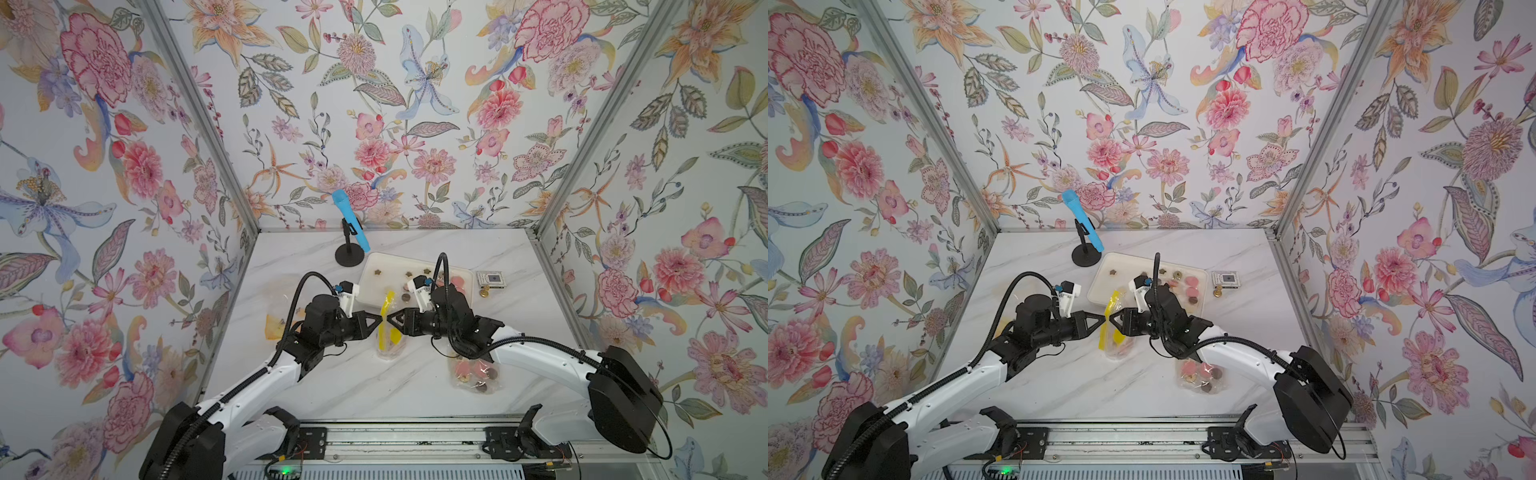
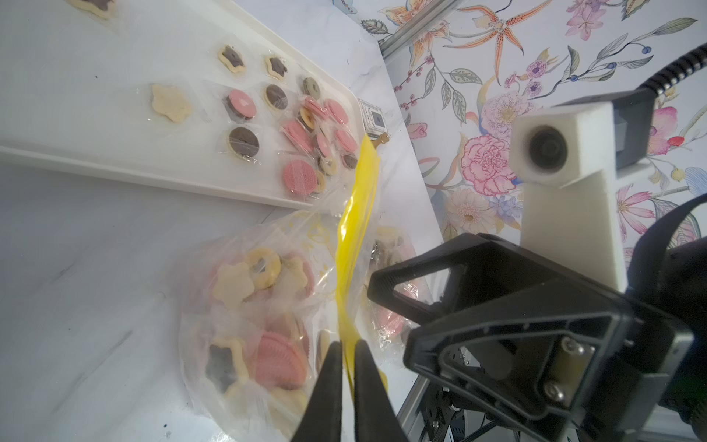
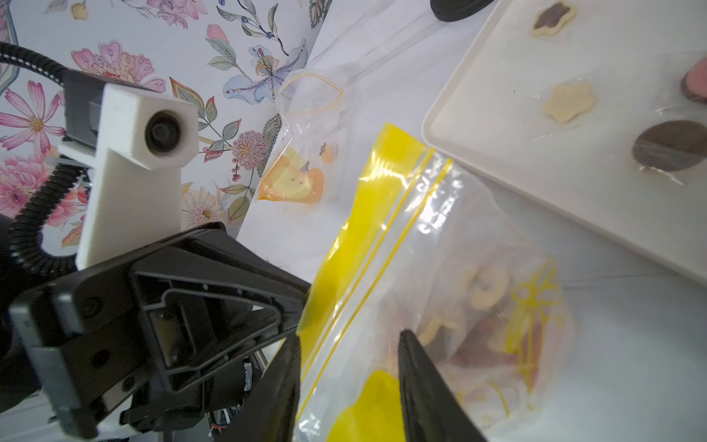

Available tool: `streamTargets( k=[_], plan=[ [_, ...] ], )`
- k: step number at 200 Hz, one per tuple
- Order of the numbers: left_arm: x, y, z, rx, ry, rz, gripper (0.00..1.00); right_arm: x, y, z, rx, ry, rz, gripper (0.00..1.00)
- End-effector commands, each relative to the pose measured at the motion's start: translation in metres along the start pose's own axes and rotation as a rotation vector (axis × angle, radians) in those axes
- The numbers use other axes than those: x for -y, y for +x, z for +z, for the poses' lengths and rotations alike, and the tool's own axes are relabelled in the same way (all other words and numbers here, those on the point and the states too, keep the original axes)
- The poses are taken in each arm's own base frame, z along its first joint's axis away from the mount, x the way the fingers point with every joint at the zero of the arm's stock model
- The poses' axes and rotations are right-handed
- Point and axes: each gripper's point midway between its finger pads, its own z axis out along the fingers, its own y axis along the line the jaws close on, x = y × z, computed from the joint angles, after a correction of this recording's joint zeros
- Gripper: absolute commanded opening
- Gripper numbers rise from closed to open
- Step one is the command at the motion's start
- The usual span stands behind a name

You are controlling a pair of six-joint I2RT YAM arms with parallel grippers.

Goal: Pour cookies out of the ziploc bag
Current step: Open the ziploc bag at the center of the board.

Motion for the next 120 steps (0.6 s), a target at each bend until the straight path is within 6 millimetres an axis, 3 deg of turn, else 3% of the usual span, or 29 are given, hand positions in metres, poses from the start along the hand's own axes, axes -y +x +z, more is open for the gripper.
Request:
streamTargets(
  k=[1, 120],
  plan=[
    [0.016, -0.005, 0.001, -0.007, 0.027, 0.033, 0.11, 0.002, -0.002, -0.006, 0.017, 0.012, -0.005, 0.42],
    [0.021, 0.003, 0.009, -0.078, -0.024, 0.042, 0.06, 0.020, -0.010, -0.023, 0.089, 0.059, 0.036, 0.44]
  ],
)
